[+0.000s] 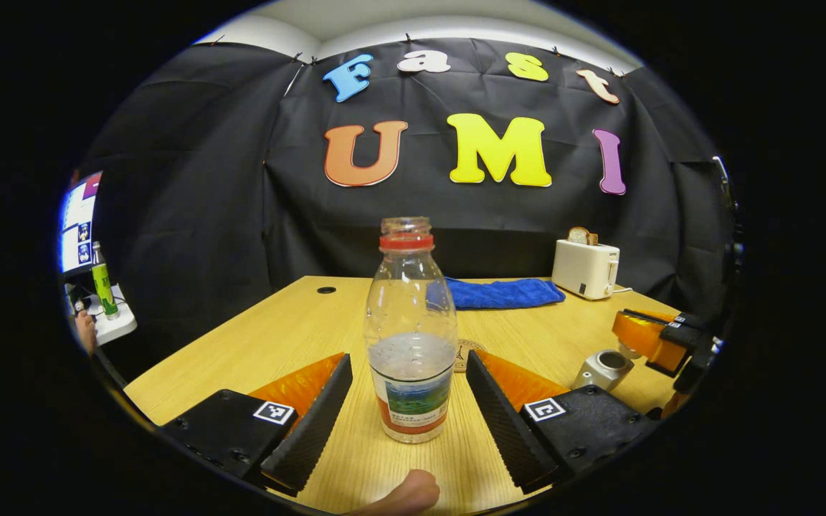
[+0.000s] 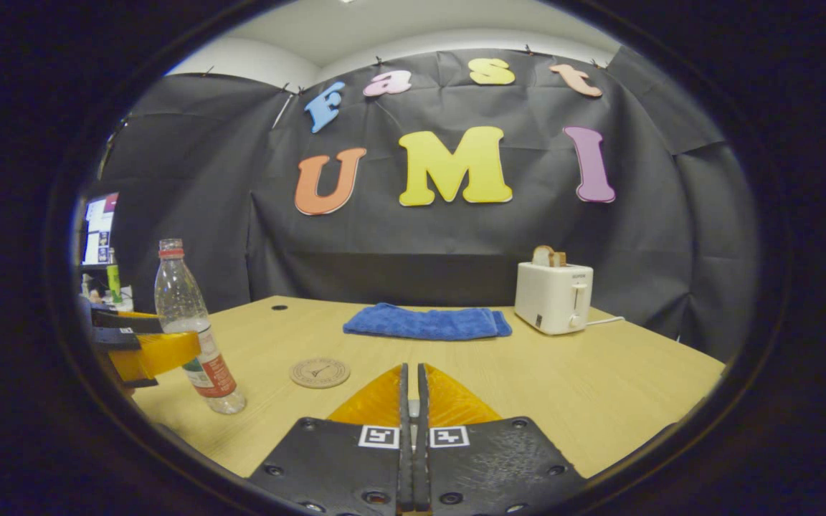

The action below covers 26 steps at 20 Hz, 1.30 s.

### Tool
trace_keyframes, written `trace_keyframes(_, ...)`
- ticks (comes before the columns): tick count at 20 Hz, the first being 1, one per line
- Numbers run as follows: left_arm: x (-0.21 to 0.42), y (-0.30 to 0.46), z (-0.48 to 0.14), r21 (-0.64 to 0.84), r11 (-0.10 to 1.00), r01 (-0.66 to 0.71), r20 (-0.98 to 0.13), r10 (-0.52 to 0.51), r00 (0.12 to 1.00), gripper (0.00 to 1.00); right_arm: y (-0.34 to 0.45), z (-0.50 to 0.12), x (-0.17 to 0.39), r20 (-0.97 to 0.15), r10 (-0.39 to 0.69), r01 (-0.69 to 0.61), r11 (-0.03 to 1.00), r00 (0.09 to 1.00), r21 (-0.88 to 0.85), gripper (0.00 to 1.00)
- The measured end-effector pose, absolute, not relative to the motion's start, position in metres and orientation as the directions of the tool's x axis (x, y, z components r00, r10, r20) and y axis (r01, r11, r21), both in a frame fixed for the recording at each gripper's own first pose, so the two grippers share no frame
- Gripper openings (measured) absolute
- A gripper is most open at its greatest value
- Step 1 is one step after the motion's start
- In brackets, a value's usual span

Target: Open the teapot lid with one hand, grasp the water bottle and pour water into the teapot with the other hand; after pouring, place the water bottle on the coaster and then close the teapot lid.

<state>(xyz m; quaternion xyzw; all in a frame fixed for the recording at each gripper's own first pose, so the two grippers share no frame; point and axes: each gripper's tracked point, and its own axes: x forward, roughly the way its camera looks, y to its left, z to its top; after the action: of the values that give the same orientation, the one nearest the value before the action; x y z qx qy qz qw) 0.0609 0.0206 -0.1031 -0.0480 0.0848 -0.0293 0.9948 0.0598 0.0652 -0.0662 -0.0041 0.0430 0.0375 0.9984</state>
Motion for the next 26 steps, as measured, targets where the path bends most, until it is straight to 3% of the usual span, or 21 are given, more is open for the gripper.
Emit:
trace_keyframes(5,0.079,0.025,-0.122,-0.152,0.986,0.071,-0.137,-0.092,0.986,1.0,0.04,-0.053,0.042,-0.057,0.069,-0.071,0.997,0.996,-0.025,0.01)
trace_keyframes(12,0.092,0.017,-0.119,-0.089,0.99,0.109,-0.08,-0.116,0.99,1.0,-0.002,-0.043,0.037,-0.033,0.014,-0.015,1.0,0.999,-0.008,0.01)
trace_keyframes(14,0.085,0.008,-0.116,-0.117,0.985,0.125,-0.081,-0.135,0.988,0.77,-0.01,-0.043,0.038,-0.037,0.002,-0.002,1.0,0.999,0.007,0.01)
trace_keyframes(16,0.081,0.002,-0.107,-0.111,0.986,0.127,-0.065,-0.135,0.989,0.77,-0.016,-0.041,0.038,-0.037,-0.004,0.005,1.0,0.999,0.01,0.01)
trace_keyframes(22,0.068,-0.004,-0.113,0.13,0.991,0.03,-0.161,-0.009,0.987,0.75,-0.045,-0.027,0.038,-0.023,-0.045,0.046,0.999,0.999,0.025,0.01)
trace_keyframes(26,0.065,-0.016,-0.115,0.26,0.965,0.03,-0.184,0.019,0.983,0.76,-0.064,-0.015,0.038,0.005,-0.079,0.079,0.997,0.997,0.025,0.0)
